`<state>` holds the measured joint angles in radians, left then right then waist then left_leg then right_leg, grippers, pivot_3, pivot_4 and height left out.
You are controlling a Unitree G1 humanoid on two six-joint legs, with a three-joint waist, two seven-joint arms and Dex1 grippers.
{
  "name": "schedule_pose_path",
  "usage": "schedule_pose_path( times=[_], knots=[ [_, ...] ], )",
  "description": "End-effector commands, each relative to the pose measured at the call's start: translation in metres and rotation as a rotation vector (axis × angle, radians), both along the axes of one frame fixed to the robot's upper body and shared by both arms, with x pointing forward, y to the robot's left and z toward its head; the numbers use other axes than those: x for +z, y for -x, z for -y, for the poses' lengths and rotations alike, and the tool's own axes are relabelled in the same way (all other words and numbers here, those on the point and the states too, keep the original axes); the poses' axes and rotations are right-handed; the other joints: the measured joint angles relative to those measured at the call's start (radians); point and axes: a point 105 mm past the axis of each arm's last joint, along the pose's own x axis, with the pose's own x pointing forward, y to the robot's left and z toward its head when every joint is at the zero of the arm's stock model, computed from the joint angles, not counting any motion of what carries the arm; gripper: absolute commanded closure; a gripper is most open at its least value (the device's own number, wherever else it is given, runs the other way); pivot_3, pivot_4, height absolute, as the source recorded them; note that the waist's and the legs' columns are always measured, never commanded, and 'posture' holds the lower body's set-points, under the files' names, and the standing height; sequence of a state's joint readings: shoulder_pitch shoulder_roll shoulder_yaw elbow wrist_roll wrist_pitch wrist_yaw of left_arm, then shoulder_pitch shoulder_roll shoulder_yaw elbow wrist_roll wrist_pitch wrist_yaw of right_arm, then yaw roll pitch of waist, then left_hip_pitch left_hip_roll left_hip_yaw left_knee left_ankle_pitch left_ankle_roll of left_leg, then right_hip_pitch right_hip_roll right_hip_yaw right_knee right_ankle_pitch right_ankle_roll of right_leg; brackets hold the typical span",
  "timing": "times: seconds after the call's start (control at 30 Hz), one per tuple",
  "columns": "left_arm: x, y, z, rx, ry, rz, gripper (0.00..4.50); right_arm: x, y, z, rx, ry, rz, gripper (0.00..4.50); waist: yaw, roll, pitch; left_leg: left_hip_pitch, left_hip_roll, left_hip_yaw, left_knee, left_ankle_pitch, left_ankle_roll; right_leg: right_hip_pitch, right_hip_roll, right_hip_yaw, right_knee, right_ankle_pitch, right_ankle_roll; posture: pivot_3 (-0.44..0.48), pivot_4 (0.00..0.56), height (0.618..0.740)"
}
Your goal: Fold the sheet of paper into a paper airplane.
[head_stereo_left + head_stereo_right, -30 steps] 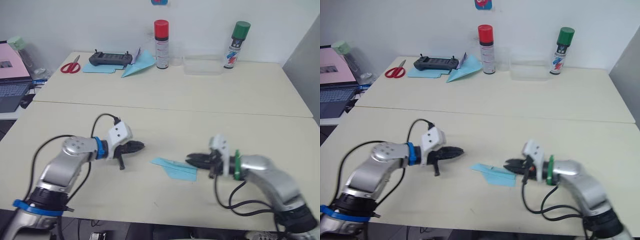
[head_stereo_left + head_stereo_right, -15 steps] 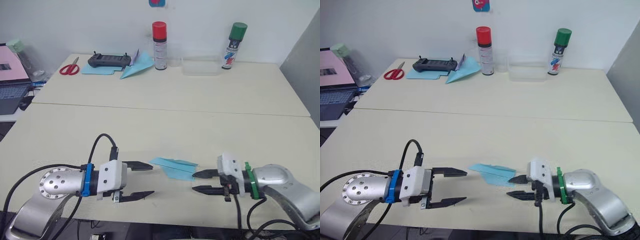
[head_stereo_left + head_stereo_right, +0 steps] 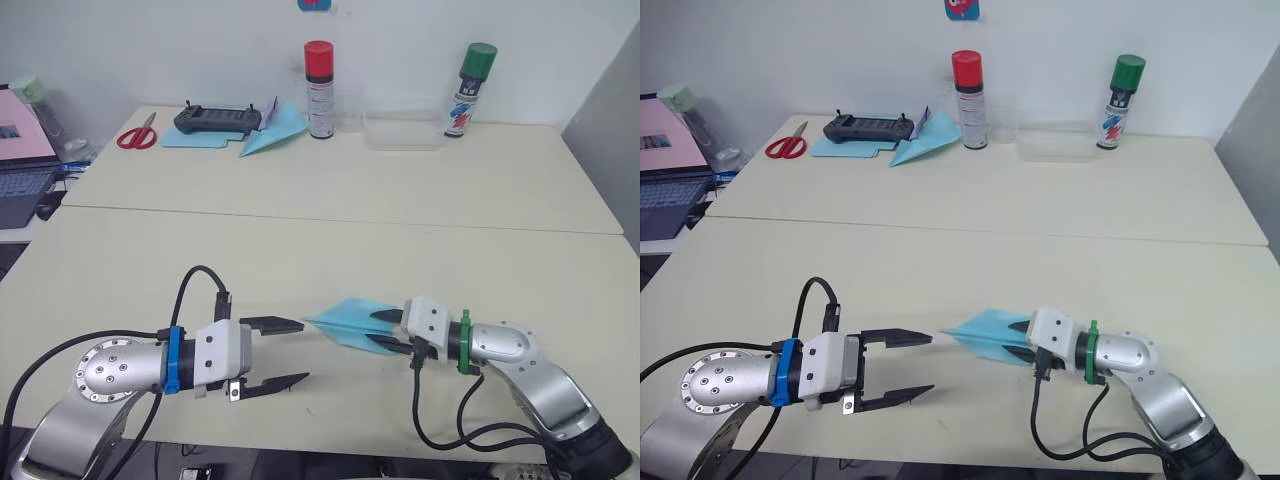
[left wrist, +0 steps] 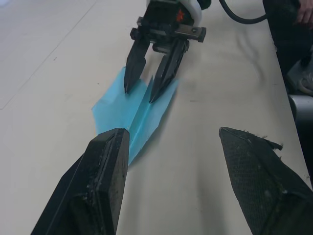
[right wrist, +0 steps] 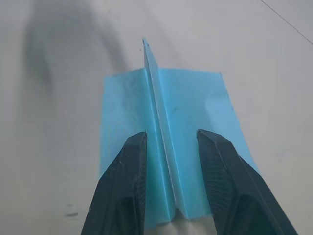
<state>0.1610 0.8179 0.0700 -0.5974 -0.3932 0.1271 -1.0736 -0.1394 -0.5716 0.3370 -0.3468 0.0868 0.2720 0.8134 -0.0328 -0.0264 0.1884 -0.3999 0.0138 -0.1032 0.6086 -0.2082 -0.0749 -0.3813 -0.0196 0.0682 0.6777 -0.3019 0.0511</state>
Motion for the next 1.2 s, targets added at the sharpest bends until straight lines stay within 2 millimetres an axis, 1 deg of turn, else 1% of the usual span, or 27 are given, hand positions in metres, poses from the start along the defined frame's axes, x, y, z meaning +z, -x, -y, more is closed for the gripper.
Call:
schedule_pose_path(
  times=[0.03, 0.1, 0.13, 0.17, 0.23, 0.27, 0.3, 0.33, 0.4, 0.5, 0.6, 0.67, 0.7, 0.73, 0.77, 0.8, 0.83, 0.87, 0.93, 1.0, 1.03, 1.07, 1.13, 1.2],
  knots=[
    [0.01, -0.004, 0.007, 0.006, 0.039, 0.033, 1.23, 0.006, -0.007, -0.008, -0.006, -0.005, 0.035, 2.83, 0.0, 0.0, 0.0, 0.0, 0.0, 0.0, 0.0, 0.0, 0.0, 0.0, 0.0, 0.0, 0.001, 0.0, 0.0, 0.0, 0.15, 0.74],
    [0.013, -0.006, 0.005, 0.033, 0.063, 0.002, 1.23, 0.003, -0.007, -0.006, -0.004, 0.007, 0.008, 2.83, 0.0, 0.0, 0.0, 0.0, 0.0, 0.0, 0.001, 0.0, 0.0, 0.0, 0.0, 0.0, 0.001, 0.0, 0.0, 0.0, 0.15, 0.74],
    [0.015, -0.008, 0.003, 0.055, 0.085, -0.033, 1.23, 0.0, -0.005, -0.005, 0.003, 0.016, -0.004, 3.23, 0.0, 0.0, 0.0, 0.0, 0.0, 0.0, 0.001, 0.0, 0.0, 0.0, 0.0, 0.0, 0.002, 0.0, 0.0, 0.0, 0.15, 0.74],
    [0.017, -0.009, 0.002, 0.07, 0.099, -0.062, 1.06, -0.003, -0.003, -0.004, 0.011, 0.023, -0.019, 3.45, 0.0, 0.0, 0.0, 0.0, 0.0, 0.0, 0.001, 0.0, 0.0, 0.0, 0.0, 0.0, 0.002, 0.0, 0.0, 0.0, 0.15, 0.74],
    [0.02, -0.009, -0.001, 0.082, 0.111, -0.092, 0.69, -0.008, 0.0, -0.003, 0.017, 0.033, -0.04, 4.12, 0.0, 0.0, 0.0, 0.0, 0.0, -0.001, 0.001, 0.0, 0.0, 0.0, 0.0, 0.0, 0.002, 0.0, 0.0, 0.0, 0.15, 0.74],
    [0.021, -0.009, -0.002, 0.089, 0.115, -0.1, 0.38, -0.01, 0.001, -0.002, 0.013, 0.033, -0.051, 4.48, 0.0, 0.0, 0.0, 0.0, 0.0, -0.001, 0.001, 0.0, 0.0, 0.0, 0.0, -0.001, 0.001, 0.0, 0.0, 0.0, 0.15, 0.74],
    [0.022, -0.009, -0.002, 0.093, 0.117, -0.105, 0.11, -0.012, 0.002, -0.002, 0.009, 0.033, -0.063, 4.5, 0.0, 0.0, 0.0, 0.0, 0.0, -0.001, 0.001, 0.0, 0.0, 0.0, 0.0, -0.001, 0.001, 0.0, 0.0, 0.0, 0.15, 0.74],
    [0.022, -0.009, -0.002, 0.094, 0.12, -0.11, 0.05, -0.015, 0.003, -0.003, 0.006, 0.034, -0.074, 4.5, 0.0, 0.0, 0.0, 0.0, 0.0, -0.002, 0.001, 0.0, 0.0, 0.001, 0.0, -0.001, 0.002, 0.0, 0.0, 0.0, 0.15, 0.74],
    [0.025, -0.011, -0.001, 0.103, 0.135, -0.115, 0.05, -0.018, 0.003, -0.002, -0.005, 0.032, -0.081, 4.5, 0.0, 0.0, 0.0, 0.001, 0.0, -0.002, 0.001, 0.0, 0.0, 0.001, 0.0, -0.001, 0.002, 0.0, 0.0, 0.0, 0.15, 0.74],
    [0.031, -0.017, 0.001, 0.114, 0.151, -0.108, 0.05, -0.017, -0.001, 0.003, -0.052, 0.018, -0.067, 4.5, 0.0, 0.0, 0.0, 0.001, 0.0, -0.002, 0.001, 0.0, 0.0, 0.002, 0.0, -0.001, 0.002, 0.0, 0.0, 0.0, 0.15, 0.74],
    [0.04, -0.036, 0.008, 0.131, 0.162, -0.11, 0.05, 0.005, -0.018, 0.035, -0.273, -0.073, -0.043, 4.5, 0.013, 0.0, 0.0, 0.001, -0.001, -0.003, 0.002, 0.0, 0.0, 0.003, 0.0, -0.003, 0.002, 0.0, 0.0, 0.0, 0.15, 0.74],
    [0.05, -0.044, 0.025, 0.093, 0.192, -0.118, 0.05, 0.019, -0.027, 0.067, -0.509, -0.151, -0.015, 4.5, 0.015, 0.0, 0.0, 0.0, -0.002, -0.004, 0.003, 0.0, 0.0, 0.004, 0.0, -0.003, 0.001, 0.001, 0.001, 0.0, 0.15, 0.74],
    [0.054, -0.046, 0.035, 0.069, 0.208, -0.125, 0.05, 0.023, -0.028, 0.082, -0.613, -0.18, -0.01, 4.5, 0.017, 0.0, 0.0, 0.0, -0.002, -0.004, 0.004, 0.0, 0.0, 0.004, 0.0, -0.003, 0.001, 0.001, 0.002, 0.0, 0.15, 0.74],
    [0.057, -0.047, 0.041, 0.053, 0.216, -0.132, 0.05, 0.026, -0.026, 0.092, -0.682, -0.196, -0.009, 4.5, 0.015, 0.0, 0.0, 0.0, -0.002, -0.004, 0.004, 0.0, 0.0, 0.004, -0.001, -0.003, 0.001, 0.001, 0.002, 0.0, 0.15, 0.74],
    [0.059, -0.043, 0.051, 0.002, 0.207, -0.151, 0.05, 0.026, -0.02, 0.103, -0.748, -0.196, -0.012, 4.5, 0.014, 0.0, 0.0, 0.0, -0.002, -0.004, 0.004, 0.0, 0.0, 0.004, 0.0, -0.003, 0.001, 0.001, 0.002, 0.0, 0.15, 0.74],
    [0.059, -0.04, 0.057, -0.032, 0.197, -0.166, 0.05, 0.026, -0.015, 0.11, -0.788, -0.191, -0.015, 4.5, 0.011, 0.0, 0.0, -0.001, -0.002, -0.004, 0.004, 0.0, 0.0, 0.004, 0.0, -0.003, 0.001, 0.001, 0.002, 0.0, 0.15, 0.74],
    [0.061, -0.039, 0.064, -0.069, 0.186, -0.17, 0.05, 0.025, -0.009, 0.124, -0.884, -0.194, -0.021, 4.5, 0.007, 0.0, 0.0, 0.0, -0.002, -0.004, 0.004, 0.0, 0.0, 0.004, 0.0, -0.003, 0.001, 0.001, 0.002, 0.0, 0.15, 0.74],
    [0.062, -0.039, 0.07, -0.102, 0.176, -0.178, 0.05, 0.02, -0.002, 0.144, -1.025, -0.193, -0.038, 4.5, 0.005, 0.0, 0.0, 0.0, -0.002, -0.005, 0.002, 0.0, 0.0, 0.003, 0.0, -0.003, 0.002, 0.001, 0.001, 0.0, 0.15, 0.74],
    [0.064, -0.041, 0.077, -0.134, 0.163, -0.181, 0.05, 0.013, 0.008, 0.167, -1.209, -0.205, -0.078, 4.5, 0.001, 0.0, 0.0, 0.0, -0.001, -0.005, 0.001, 0.0, 0.0, 0.002, 0.001, -0.004, 0.003, 0.001, 0.0, 0.0, 0.15, 0.74],
    [0.063, -0.044, 0.08, -0.144, 0.154, -0.175, 0.05, 0.01, 0.012, 0.177, -1.292, -0.225, -0.106, 4.5, -0.009, 0.002, -0.001, 0.0, 0.0, -0.004, 0.001, 0.0, 0.0, 0.002, 0.002, -0.003, 0.003, 0.001, 0.0, 0.0, 0.15, 0.74],
    [0.06, -0.049, 0.08, -0.142, 0.141, -0.159, 0.05, 0.006, 0.011, 0.178, -1.321, -0.241, -0.13, 4.5, -0.016, 0.003, -0.002, 0.001, 0.0, -0.003, 0.001, 0.0, 0.0, 0.002, 0.002, -0.002, 0.003, 0.001, 0.0, 0.0, 0.15, 0.74],
    [0.057, -0.056, 0.079, -0.127, 0.132, -0.136, 0.05, 0.003, 0.011, 0.178, -1.326, -0.227, -0.133, 4.5, -0.018, 0.003, -0.002, 0.002, 0.0, -0.002, 0.001, 0.0, 0.0, 0.002, 0.002, 0.0, 0.003, 0.0, 0.001, 0.0, 0.15, 0.74],
    [0.054, -0.062, 0.076, -0.124, 0.124, -0.128, 0.05, 0.0, 0.011, 0.174, -1.327, -0.251, -0.157, 4.5, -0.018, 0.004, -0.003, 0.003, -0.001, -0.002, 0.001, 0.001, 0.0, 0.003, 0.002, 0.0, 0.003, 0.001, 0.0, 0.0, 0.15, 0.74],
    [0.053, -0.064, 0.074, -0.125, 0.124, -0.129, 0.0, 0.006, 0.012, 0.173, -1.309, -0.269, -0.14, 4.1, -0.018, 0.004, -0.003, 0.003, -0.001, -0.002, 0.002, 0.001, 0.0, 0.003, 0.002, 0.0, 0.003, 0.001, 0.0, 0.0, 0.15, 0.74]
  ],
)
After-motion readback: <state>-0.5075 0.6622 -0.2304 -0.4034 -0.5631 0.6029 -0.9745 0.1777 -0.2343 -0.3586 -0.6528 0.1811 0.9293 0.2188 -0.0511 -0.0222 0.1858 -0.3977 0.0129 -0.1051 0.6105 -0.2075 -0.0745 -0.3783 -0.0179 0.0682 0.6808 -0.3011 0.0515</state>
